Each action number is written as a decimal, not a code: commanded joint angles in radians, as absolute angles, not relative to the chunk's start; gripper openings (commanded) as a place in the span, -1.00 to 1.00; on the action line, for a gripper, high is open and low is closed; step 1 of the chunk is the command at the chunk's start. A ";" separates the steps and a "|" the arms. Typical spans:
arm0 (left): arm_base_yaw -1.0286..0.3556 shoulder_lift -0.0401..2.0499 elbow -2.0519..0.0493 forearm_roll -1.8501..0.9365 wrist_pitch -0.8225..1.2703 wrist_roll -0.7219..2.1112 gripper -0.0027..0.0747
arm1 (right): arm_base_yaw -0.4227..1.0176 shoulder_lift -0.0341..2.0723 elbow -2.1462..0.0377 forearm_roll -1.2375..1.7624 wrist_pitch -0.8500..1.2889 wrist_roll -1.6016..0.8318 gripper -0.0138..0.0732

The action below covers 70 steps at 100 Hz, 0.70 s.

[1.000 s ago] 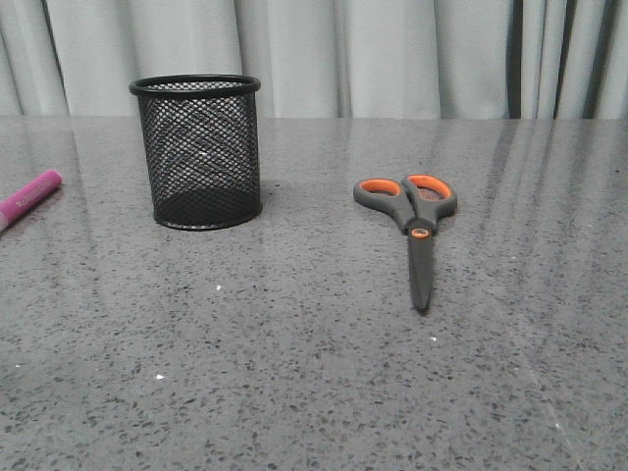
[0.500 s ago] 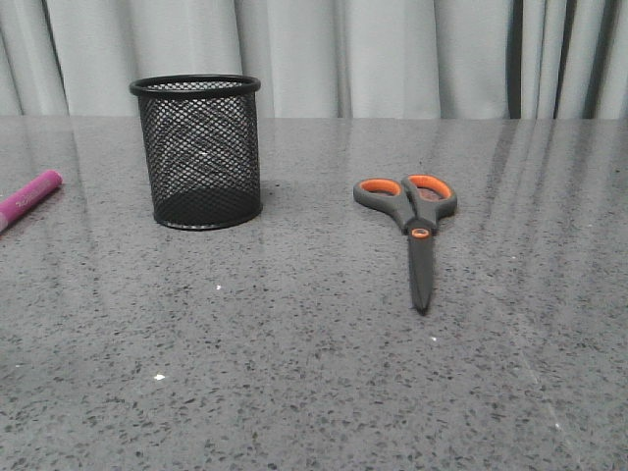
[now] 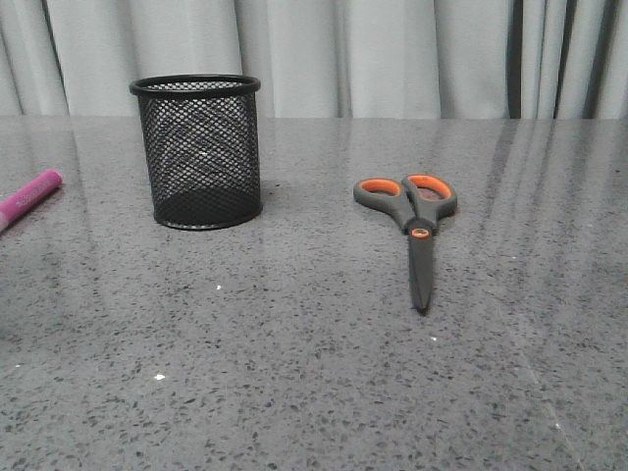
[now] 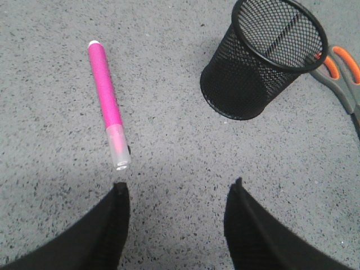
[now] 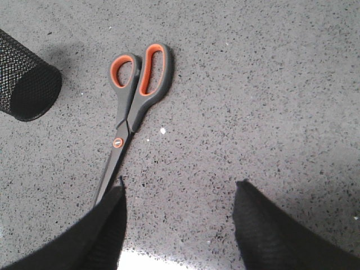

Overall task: Put pen and scissors into bin
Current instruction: 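Lower the left gripper and grasp the pink marker at its cap end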

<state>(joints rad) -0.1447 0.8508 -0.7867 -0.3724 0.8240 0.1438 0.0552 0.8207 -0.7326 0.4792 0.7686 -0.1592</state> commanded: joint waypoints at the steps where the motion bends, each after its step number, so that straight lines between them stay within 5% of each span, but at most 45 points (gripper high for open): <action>1: -0.152 0.899 -0.848 -0.404 0.781 0.179 0.02 | 0.051 0.819 -0.766 0.495 0.723 -0.172 0.20; 70: -0.152 1.432 -1.189 -0.252 0.946 0.184 0.02 | 0.051 0.819 -0.765 0.495 0.729 -0.181 0.20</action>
